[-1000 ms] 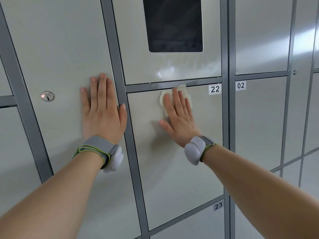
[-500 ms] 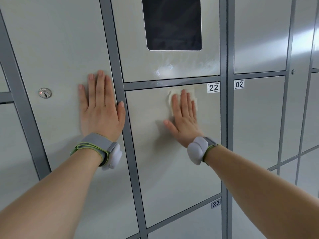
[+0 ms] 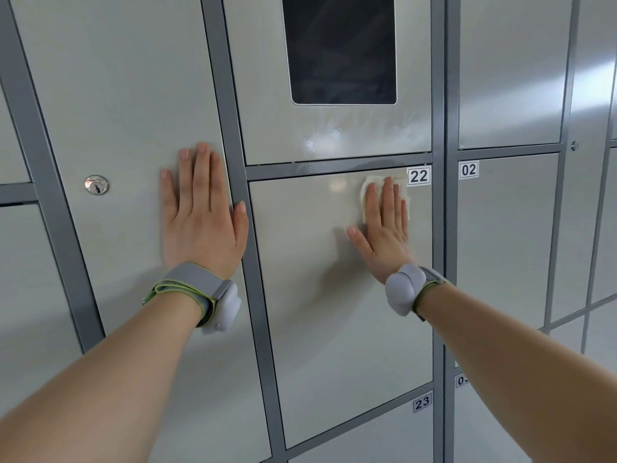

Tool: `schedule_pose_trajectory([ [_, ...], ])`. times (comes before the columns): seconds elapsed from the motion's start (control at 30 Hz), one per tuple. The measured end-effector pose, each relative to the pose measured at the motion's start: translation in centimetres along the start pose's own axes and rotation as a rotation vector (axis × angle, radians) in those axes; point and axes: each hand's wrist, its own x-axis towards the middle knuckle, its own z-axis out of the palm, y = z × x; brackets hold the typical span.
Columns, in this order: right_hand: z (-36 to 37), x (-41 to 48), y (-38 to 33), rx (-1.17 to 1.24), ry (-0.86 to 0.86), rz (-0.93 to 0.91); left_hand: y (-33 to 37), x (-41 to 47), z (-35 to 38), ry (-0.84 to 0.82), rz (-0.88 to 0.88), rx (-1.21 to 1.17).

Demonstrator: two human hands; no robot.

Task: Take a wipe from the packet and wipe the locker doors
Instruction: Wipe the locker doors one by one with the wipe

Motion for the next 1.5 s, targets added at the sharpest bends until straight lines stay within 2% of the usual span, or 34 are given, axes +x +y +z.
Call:
schedule_pose_trajectory([
  [0.1, -0.4, 0.4, 1.3, -0.028, -0.014, 0.001, 0.0, 0.0, 0.0, 0.002, 0.004, 0.005],
  [0.27, -2.2, 3.5, 2.8, 0.083, 0.067, 0.255, 0.0, 0.0, 0.0, 0.007, 0.002, 0.008],
  [0.37, -2.4, 3.8, 3.1, 0.134, 0.070, 0.322, 0.0, 0.0, 0.1, 0.017, 0.002, 0.011],
  [0.43, -1.7, 2.7, 2.3, 0.086, 0.059, 0.282, 0.0, 0.0, 0.2, 0.019, 0.005, 0.016],
  [0.57, -0.3, -0.4, 1.4, -0.008, -0.033, 0.008, 0.0, 0.1, 0.1, 0.022, -0.001, 0.008],
  [0.63, -0.6, -0.6, 2.0, -0.023, -0.069, -0.044, 0.1, 0.0, 0.1, 0.021, 0.002, -0.003],
  [0.7, -1.4, 0.3, 2.7, -0.030, -0.052, 0.025, 0.0, 0.1, 0.0, 0.020, 0.009, -0.010],
  [0.83, -2.8, 3.3, 3.1, 0.129, 0.017, 0.337, 0.1, 0.1, 0.1, 0.017, 0.008, -0.012],
  [0.97, -1.7, 2.8, 1.2, 0.164, 0.047, 0.451, -0.1, 0.0, 0.1, 0.003, 0.010, -0.016],
  [1.03, -0.5, 0.9, -0.2, 0.144, 0.022, 0.395, -0.1, 0.0, 0.1, -0.001, 0.013, -0.017],
  [1.2, 0.4, -2.9, -0.7, 0.068, -0.115, 0.073, -0.1, 0.1, 0.2, 0.006, 0.023, -0.007],
  [1.27, -0.3, -2.4, 0.6, 0.046, -0.126, 0.047, -0.1, 0.1, 0.1, 0.007, 0.026, -0.004],
  [1.4, -1.8, 0.7, 2.1, 0.169, -0.018, 0.345, -0.2, 0.1, 0.1, -0.008, 0.027, 0.007],
  [1.5, -1.8, 1.6, 1.5, 0.233, 0.043, 0.444, 0.0, 0.1, -0.1, -0.021, 0.019, 0.019],
])
